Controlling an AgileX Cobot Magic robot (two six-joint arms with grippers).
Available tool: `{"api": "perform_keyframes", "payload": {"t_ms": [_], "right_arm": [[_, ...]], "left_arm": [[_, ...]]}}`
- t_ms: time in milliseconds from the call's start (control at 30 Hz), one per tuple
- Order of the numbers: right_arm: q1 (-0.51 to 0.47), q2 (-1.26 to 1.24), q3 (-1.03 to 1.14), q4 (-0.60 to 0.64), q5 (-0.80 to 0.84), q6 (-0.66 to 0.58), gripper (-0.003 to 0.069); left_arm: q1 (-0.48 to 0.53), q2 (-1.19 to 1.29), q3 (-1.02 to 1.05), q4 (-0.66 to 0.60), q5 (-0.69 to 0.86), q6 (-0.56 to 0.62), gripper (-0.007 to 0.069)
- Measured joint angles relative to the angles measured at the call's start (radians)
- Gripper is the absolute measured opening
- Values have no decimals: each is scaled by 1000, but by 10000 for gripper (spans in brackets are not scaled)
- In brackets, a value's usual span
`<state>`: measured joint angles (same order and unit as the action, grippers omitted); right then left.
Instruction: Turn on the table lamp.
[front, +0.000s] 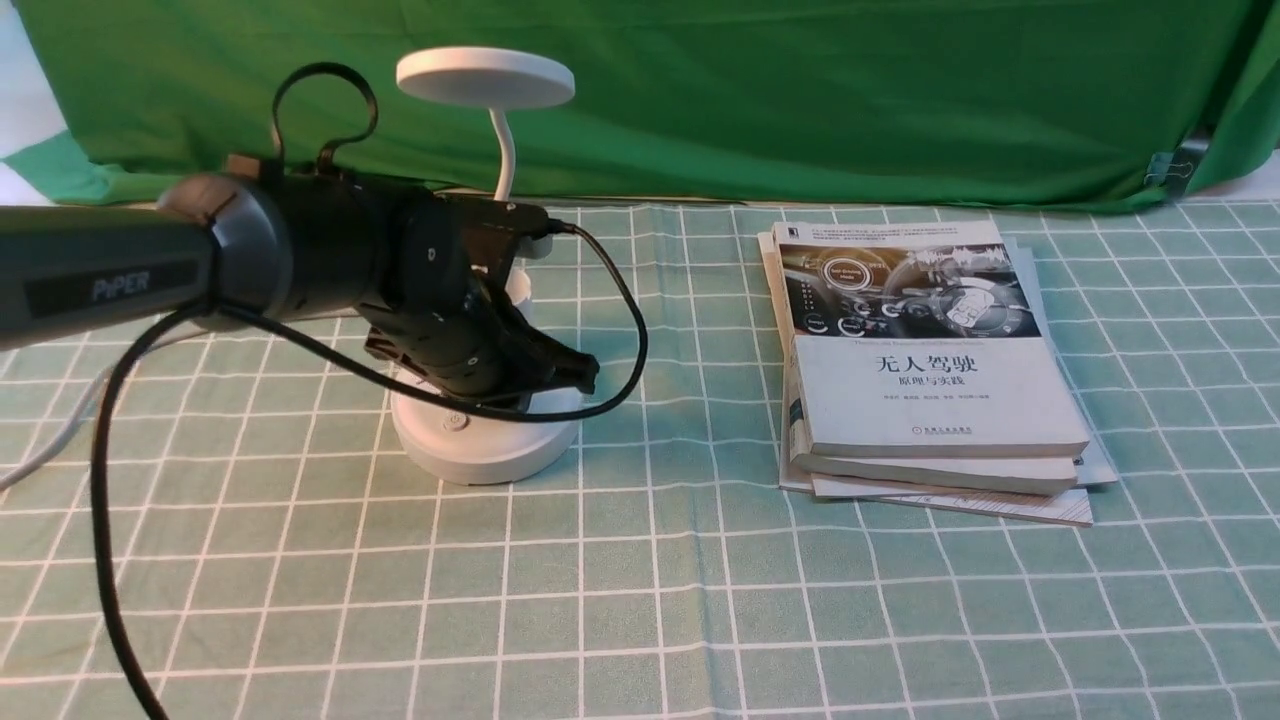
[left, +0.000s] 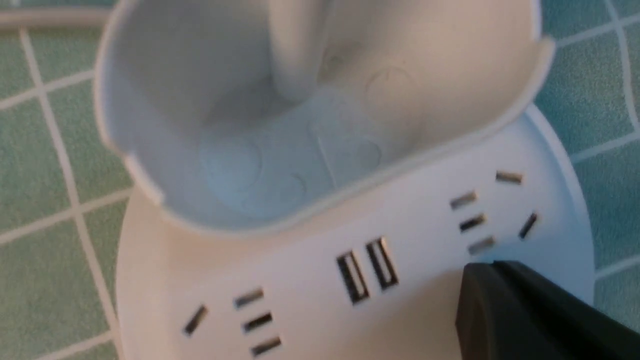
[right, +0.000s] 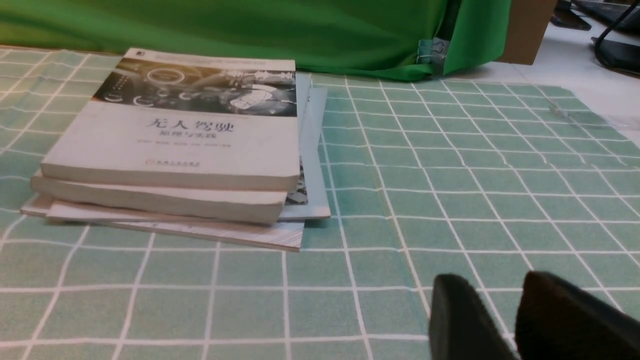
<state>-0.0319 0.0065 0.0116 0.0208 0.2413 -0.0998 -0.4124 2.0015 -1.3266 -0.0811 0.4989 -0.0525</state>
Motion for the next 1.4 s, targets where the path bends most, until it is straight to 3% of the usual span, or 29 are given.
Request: {"api": "perform_keyframes", "payload": {"t_ms": [333, 567, 767, 1067, 1300, 1400], "right_arm": [[0, 0, 0, 0, 0, 0, 241], [0, 0, 0, 0, 0, 0, 241], [0, 0, 0, 0, 0, 0, 241], [0, 0, 0, 0, 0, 0, 241], [0, 0, 0, 0, 0, 0, 241], [0, 0, 0, 0, 0, 0, 241]], "left_arm": [[0, -81, 29, -13, 27, -5, 0], [0, -214, 65, -116, 82, 3, 0], [0, -324, 228, -229, 118, 53, 0], [0, -812, 551, -515, 55, 233, 0], [0, -1219, 589, -496, 11, 298, 0], [0, -1392, 627, -448, -5, 397, 0]]}}
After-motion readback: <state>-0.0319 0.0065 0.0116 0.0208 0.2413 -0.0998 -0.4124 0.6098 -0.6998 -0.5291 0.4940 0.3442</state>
